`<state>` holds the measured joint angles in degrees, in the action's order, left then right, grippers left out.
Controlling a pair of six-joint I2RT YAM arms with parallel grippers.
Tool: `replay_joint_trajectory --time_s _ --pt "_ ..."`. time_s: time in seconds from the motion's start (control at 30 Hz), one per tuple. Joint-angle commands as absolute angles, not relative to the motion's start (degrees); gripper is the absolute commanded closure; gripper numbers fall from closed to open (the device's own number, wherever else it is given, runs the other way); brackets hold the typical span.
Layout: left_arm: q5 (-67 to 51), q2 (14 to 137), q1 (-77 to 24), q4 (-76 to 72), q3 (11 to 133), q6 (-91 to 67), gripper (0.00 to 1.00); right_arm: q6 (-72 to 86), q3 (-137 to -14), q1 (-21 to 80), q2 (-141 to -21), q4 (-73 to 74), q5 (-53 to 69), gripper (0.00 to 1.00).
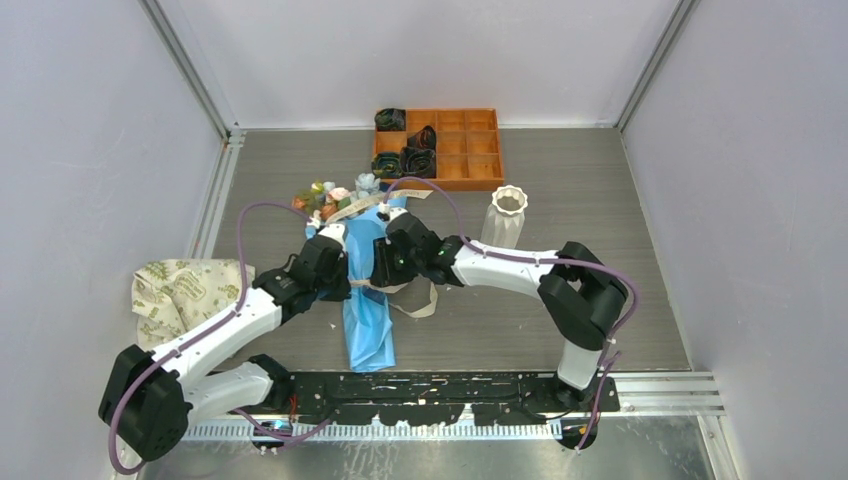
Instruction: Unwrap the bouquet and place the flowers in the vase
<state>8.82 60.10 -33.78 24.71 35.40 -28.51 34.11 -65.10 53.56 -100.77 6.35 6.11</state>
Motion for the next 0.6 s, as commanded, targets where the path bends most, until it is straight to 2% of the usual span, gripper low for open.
replay_joint_trajectory --time_s 0.0,0.3,0.47,0.57 --pt "9.69 58.19 -33.88 24.90 35.06 -29.44 1.00 32.38 -69.78 53.84 -102.42 4.93 5.80 0.63" --pt "9.60 56.50 -33.87 24.68 35.53 -29.97 1.00 31.91 -73.37 54.28 -107.42 5.24 6.06 0.64" --pt "10.08 57.67 -33.89 23.85 35.73 -30.01 1.00 31.74 -73.94 54.40 -107.49 5.32 6.51 0.70" --pt "10.11 59.56 -33.88 23.04 35.80 -30.32 1.00 31.69 -73.89 54.48 -106.10 5.69 7.32 0.70"
